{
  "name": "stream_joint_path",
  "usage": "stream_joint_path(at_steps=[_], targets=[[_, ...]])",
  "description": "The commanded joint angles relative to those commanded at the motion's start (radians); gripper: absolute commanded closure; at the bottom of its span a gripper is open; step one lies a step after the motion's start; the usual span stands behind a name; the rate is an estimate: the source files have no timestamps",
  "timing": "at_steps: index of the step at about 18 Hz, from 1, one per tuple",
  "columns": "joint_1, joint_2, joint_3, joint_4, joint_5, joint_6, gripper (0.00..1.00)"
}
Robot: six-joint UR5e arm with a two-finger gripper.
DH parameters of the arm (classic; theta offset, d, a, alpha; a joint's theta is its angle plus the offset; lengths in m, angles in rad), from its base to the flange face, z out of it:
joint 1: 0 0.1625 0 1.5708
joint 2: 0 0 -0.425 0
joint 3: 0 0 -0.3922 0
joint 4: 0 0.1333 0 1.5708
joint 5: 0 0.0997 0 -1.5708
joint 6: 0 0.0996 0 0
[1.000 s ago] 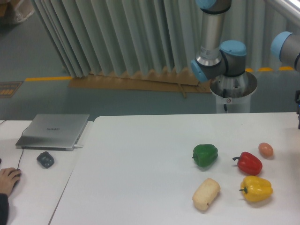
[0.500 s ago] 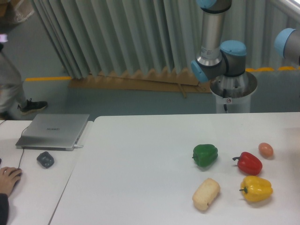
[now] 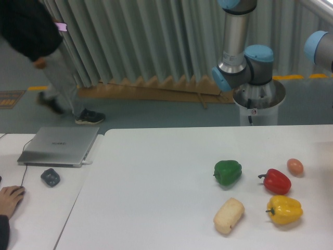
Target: Place the yellow pepper in a basket
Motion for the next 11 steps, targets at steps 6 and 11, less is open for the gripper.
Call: stream_joint_path(at_steps=[6, 11], targets=[[0.000, 0.000, -0.002, -0.002, -0.003, -0.038, 0.00], [-0.003, 0.002, -0.002, -0.002, -0.005, -0.083, 0.00]])
